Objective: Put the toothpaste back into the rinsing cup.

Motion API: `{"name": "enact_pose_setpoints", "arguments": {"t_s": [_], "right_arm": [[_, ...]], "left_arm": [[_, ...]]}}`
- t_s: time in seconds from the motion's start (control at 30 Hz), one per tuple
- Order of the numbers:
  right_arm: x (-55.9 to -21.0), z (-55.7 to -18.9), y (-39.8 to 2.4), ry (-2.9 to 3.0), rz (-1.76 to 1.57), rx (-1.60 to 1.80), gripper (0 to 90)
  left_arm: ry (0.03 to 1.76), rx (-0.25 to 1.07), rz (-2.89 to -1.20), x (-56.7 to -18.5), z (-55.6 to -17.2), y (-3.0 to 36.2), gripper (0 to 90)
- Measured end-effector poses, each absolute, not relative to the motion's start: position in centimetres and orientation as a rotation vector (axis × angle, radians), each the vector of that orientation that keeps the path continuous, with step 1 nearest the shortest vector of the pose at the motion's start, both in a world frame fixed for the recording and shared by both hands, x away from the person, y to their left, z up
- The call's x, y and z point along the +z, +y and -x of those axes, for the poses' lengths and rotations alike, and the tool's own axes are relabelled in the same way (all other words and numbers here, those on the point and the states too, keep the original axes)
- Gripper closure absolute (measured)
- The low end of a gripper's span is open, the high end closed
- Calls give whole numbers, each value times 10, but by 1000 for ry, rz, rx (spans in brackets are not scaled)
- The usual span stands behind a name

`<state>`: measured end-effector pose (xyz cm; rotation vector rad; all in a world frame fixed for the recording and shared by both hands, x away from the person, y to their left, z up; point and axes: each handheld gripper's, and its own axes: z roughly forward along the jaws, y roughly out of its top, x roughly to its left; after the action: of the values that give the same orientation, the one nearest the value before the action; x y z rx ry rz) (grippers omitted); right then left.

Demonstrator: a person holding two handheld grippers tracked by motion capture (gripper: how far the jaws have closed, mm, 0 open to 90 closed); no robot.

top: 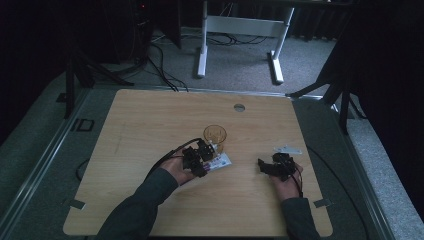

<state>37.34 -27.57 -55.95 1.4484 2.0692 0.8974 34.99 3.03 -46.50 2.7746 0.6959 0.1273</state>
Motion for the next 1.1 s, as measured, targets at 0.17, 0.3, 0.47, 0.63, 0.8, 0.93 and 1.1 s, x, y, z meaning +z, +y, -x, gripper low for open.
{"name": "enact_pose_setpoints", "arguments": {"t_s": [0.17, 0.3, 0.47, 0.63, 0.8, 0.93, 1.1], "right_arm": [[-560, -373, -276, 2069, -1448, 897, 211], [-560, -373, -276, 2069, -1448, 897, 211], [-560, -373, -276, 2069, -1448, 897, 211], [-560, -373, -276, 2071, -1446, 896, 211], [-560, -373, -276, 2068, -1449, 898, 211], [-560, -373, -276, 2069, -1449, 897, 210], [-560, -373, -276, 2071, -1446, 896, 211]], "left_arm": [[710, 142, -2741, -459, -349, 34, 726], [708, 145, -2720, -455, -348, 37, 726], [716, 152, -2687, -449, -347, 40, 726], [731, 164, -2664, -446, -347, 43, 725], [746, 179, -2636, -441, -347, 47, 725], [753, 176, -2619, -438, -348, 50, 725], [760, 187, -2600, -434, -349, 53, 725]]}}
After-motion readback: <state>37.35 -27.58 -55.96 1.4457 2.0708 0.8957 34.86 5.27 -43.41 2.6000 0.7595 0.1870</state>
